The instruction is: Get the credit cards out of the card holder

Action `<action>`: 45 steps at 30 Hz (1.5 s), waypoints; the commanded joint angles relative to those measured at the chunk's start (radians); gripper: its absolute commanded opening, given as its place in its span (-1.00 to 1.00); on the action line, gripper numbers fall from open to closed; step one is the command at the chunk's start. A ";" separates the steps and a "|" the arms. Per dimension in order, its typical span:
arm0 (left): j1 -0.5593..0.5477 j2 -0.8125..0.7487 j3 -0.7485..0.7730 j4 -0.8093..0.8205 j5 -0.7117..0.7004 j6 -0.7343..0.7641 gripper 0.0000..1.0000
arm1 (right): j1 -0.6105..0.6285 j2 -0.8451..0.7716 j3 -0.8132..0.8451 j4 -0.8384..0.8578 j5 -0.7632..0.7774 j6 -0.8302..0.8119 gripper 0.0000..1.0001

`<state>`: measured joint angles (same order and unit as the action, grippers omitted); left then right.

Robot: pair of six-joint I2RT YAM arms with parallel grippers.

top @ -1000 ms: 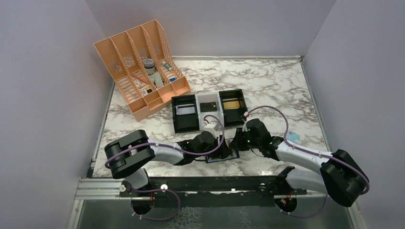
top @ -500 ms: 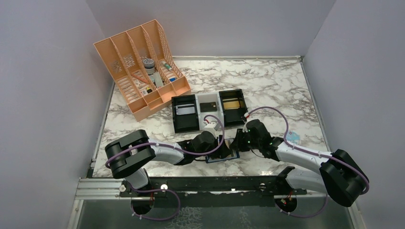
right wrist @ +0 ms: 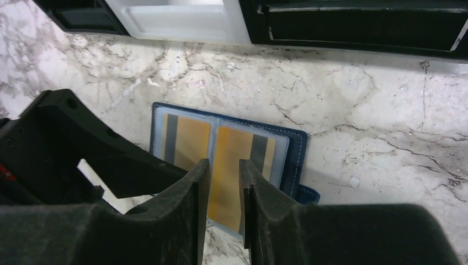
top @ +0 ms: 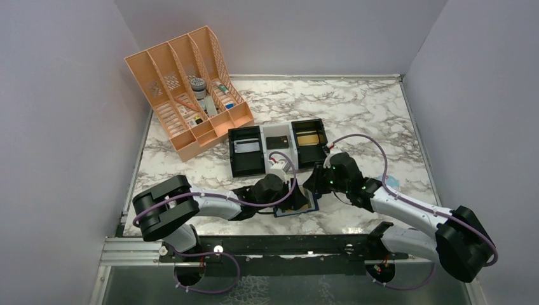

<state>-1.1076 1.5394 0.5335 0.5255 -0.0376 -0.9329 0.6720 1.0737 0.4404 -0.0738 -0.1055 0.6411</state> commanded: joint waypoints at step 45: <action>0.000 -0.007 -0.061 0.016 -0.124 -0.110 -0.21 | -0.005 0.130 -0.164 0.104 -0.112 0.096 -0.48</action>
<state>-1.1072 1.5436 0.4870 0.5255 -0.1181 -1.0199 0.6655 1.1973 0.3111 0.1066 -0.2321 0.7330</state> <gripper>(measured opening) 0.415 0.262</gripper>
